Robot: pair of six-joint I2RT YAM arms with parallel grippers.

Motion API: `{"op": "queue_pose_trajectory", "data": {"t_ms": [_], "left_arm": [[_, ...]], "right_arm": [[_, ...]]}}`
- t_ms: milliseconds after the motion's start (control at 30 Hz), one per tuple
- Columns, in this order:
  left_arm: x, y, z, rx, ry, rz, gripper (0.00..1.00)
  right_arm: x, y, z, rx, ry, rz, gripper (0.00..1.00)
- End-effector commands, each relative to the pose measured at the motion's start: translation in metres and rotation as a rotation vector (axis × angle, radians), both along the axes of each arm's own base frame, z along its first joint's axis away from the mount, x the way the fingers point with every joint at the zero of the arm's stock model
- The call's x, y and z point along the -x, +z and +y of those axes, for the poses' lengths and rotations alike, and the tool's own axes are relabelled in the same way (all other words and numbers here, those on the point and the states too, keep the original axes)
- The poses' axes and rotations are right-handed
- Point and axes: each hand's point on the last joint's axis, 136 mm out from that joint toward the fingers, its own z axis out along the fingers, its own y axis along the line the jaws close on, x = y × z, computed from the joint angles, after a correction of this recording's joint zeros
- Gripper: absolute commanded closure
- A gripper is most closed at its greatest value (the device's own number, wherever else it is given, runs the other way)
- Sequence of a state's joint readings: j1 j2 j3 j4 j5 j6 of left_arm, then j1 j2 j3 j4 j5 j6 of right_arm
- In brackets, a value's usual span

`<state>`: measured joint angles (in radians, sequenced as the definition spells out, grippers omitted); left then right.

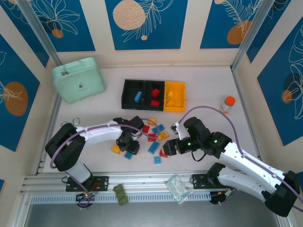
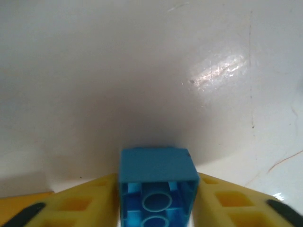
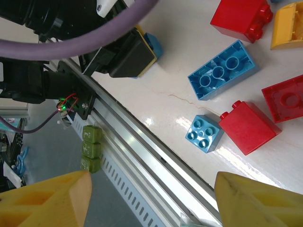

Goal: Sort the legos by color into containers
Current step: Pick up the lego from the middle-left of the table.

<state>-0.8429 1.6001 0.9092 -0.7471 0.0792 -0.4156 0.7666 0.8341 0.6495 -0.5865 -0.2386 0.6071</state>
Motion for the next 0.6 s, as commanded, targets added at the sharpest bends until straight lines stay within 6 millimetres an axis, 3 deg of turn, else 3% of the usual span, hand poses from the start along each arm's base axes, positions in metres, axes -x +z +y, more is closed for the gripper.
{"op": "queue_pose_trajectory", "data": {"t_ms": [0, 233, 567], "left_arm": [[-0.002, 0.000, 0.002, -0.023, -0.003, -0.020, 0.69], [-0.020, 0.023, -0.008, 0.011, -0.001, -0.080, 0.72], [-0.088, 0.076, -0.017, 0.112, 0.101, -0.211, 0.72]], "right_arm": [[0.002, 0.002, 0.001, -0.015, 0.002, -0.005, 0.31], [0.001, 0.002, 0.001, -0.022, -0.001, -0.006, 0.31], [-0.019, 0.014, 0.002, -0.036, -0.060, -0.082, 0.31]]}}
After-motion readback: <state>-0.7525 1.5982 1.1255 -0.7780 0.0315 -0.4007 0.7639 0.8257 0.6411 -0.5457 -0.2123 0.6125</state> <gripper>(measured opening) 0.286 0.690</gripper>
